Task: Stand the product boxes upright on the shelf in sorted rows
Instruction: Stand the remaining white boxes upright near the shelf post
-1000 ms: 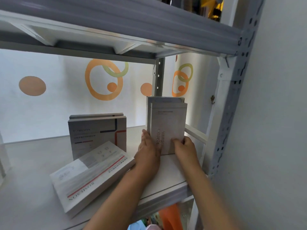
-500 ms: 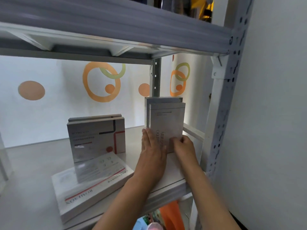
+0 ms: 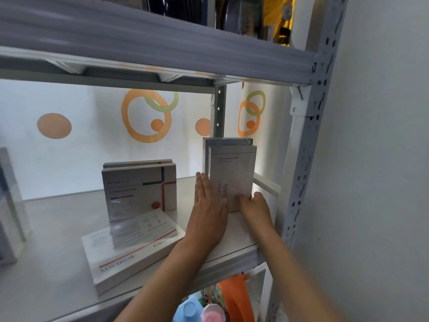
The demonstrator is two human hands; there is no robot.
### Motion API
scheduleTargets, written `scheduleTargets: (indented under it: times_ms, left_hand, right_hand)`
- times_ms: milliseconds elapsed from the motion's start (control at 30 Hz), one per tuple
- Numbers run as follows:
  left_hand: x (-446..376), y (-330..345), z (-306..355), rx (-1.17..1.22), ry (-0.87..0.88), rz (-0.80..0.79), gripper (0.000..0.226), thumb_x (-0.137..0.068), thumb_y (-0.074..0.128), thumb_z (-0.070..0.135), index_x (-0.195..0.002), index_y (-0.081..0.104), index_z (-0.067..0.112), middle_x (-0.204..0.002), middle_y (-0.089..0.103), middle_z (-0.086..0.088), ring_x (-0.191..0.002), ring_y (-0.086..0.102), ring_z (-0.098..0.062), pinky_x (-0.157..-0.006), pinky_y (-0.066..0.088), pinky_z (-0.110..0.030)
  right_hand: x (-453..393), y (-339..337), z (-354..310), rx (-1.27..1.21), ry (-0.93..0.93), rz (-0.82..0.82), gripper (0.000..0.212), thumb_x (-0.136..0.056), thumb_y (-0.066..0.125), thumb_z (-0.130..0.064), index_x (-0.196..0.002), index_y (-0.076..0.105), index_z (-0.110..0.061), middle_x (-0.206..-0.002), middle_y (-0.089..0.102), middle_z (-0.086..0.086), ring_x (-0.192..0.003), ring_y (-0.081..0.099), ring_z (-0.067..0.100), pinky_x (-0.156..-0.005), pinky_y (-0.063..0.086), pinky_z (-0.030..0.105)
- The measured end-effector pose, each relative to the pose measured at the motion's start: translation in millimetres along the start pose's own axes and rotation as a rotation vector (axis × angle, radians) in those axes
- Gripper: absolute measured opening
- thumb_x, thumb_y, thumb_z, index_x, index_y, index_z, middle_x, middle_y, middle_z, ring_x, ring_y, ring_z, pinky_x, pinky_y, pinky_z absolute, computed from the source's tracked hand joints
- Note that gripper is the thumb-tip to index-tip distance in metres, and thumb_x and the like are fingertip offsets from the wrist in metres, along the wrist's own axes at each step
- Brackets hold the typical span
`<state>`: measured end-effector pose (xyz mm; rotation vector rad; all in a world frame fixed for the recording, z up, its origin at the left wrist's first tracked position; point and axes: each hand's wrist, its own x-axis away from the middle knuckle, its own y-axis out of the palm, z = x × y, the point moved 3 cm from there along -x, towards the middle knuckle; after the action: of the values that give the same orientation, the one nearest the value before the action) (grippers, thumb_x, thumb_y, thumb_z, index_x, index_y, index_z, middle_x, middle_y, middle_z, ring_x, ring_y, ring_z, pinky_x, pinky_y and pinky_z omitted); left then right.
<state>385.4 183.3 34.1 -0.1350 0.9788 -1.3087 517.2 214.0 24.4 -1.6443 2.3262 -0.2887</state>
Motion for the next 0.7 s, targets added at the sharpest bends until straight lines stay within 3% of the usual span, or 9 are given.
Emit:
scheduleTargets:
  times_ms: [67, 133, 200, 300, 433, 500, 567, 633, 700]
  left_hand:
    - [0, -3, 3, -0.029, 0.015, -0.002, 0.073, -0.102, 0.035, 0.021, -0.149, -0.020, 0.010, -0.159, -0.022, -0.006, -0.148, -0.014, -0.019, -0.115, 0.003, -0.026]
    - [0, -3, 3, -0.058, 0.015, -0.014, 0.072, -0.103, 0.035, 0.018, -0.150, -0.018, 0.009, -0.160, -0.020, -0.008, -0.148, -0.014, -0.021, -0.114, 0.002, -0.026]
    - [-1, -2, -3, -0.077, 0.010, -0.032, 0.069, -0.102, 0.035, 0.016, -0.151, -0.012, 0.007, -0.161, -0.015, -0.010, -0.148, -0.011, -0.022, -0.114, 0.002, -0.026]
    - [-4, 0, -8, -0.038, -0.034, -0.071, 0.068, -0.102, 0.038, 0.018, -0.153, -0.007, 0.010, -0.162, -0.004, -0.009, -0.149, 0.004, -0.025, -0.118, 0.014, -0.032]
    - [-14, -8, 1, -0.017, -0.108, -0.002, 0.070, -0.098, 0.045, 0.007, -0.153, 0.001, 0.008, -0.155, 0.022, -0.014, -0.135, 0.037, -0.034, -0.109, 0.038, -0.041]
    - [-21, -12, 2, -0.054, -0.140, 0.020, 0.069, -0.095, 0.047, 0.001, -0.151, 0.006, 0.003, -0.147, 0.029, -0.018, -0.126, 0.044, -0.036, -0.102, 0.042, -0.041]
    - [-28, -13, -4, -0.044, -0.154, 0.044, 0.054, -0.096, 0.045, 0.006, -0.146, 0.024, 0.003, -0.138, 0.035, -0.017, -0.121, 0.047, -0.036, -0.099, 0.045, -0.042]
    - [-33, -12, -10, 0.008, -0.181, 0.081, 0.037, -0.098, 0.043, 0.013, -0.135, 0.037, 0.011, -0.128, 0.042, -0.014, -0.114, 0.051, -0.034, -0.094, 0.048, -0.044]
    - [-31, -7, -13, 0.044, -0.183, 0.096, 0.041, -0.099, 0.042, 0.016, -0.138, 0.033, 0.017, -0.128, 0.043, -0.012, -0.115, 0.052, -0.032, -0.095, 0.049, -0.042]
  right_hand:
    - [2, -3, 4, 0.031, -0.015, -0.001, 0.041, -0.095, 0.046, -0.031, -0.128, 0.047, -0.007, -0.113, 0.058, 0.005, -0.084, 0.054, 0.013, -0.057, 0.035, 0.025]
    - [6, -4, 5, 0.049, -0.038, 0.008, 0.045, -0.097, 0.044, -0.033, -0.133, 0.045, -0.006, -0.124, 0.057, 0.008, -0.098, 0.055, 0.020, -0.063, 0.037, 0.028]
    - [9, -3, 4, 0.054, -0.059, 0.015, 0.032, -0.100, 0.041, -0.032, -0.121, 0.051, -0.010, -0.126, 0.057, 0.008, -0.109, 0.056, 0.023, -0.073, 0.039, 0.030]
    - [12, -3, 1, 0.056, -0.090, 0.023, 0.018, -0.103, 0.038, -0.033, -0.101, 0.050, -0.020, -0.116, 0.060, 0.010, -0.097, 0.057, 0.019, -0.071, 0.042, 0.031]
    - [5, -3, -5, 0.069, -0.100, 0.015, 0.035, -0.101, 0.040, -0.041, -0.116, 0.057, -0.014, -0.128, 0.060, 0.010, -0.126, 0.049, 0.032, -0.090, 0.043, 0.039]
    - [-1, -3, -11, 0.068, -0.066, 0.002, 0.045, -0.102, 0.039, -0.041, -0.130, 0.054, -0.009, -0.130, 0.058, 0.009, -0.120, 0.053, 0.029, -0.083, 0.040, 0.033]
    - [-7, -1, -16, 0.029, -0.048, -0.006, 0.047, -0.102, 0.041, -0.039, -0.135, 0.053, -0.008, -0.131, 0.059, 0.008, -0.116, 0.055, 0.027, -0.081, 0.036, 0.029]
    - [-10, 1, -18, -0.022, -0.060, 0.018, 0.046, -0.100, 0.045, -0.039, -0.136, 0.053, -0.011, -0.133, 0.058, 0.006, -0.120, 0.054, 0.026, -0.085, 0.037, 0.029]
    - [-11, 5, -14, -0.084, -0.073, 0.035, 0.047, -0.098, 0.049, -0.039, -0.138, 0.050, -0.016, -0.137, 0.055, 0.004, -0.125, 0.051, 0.025, -0.094, 0.040, 0.032]
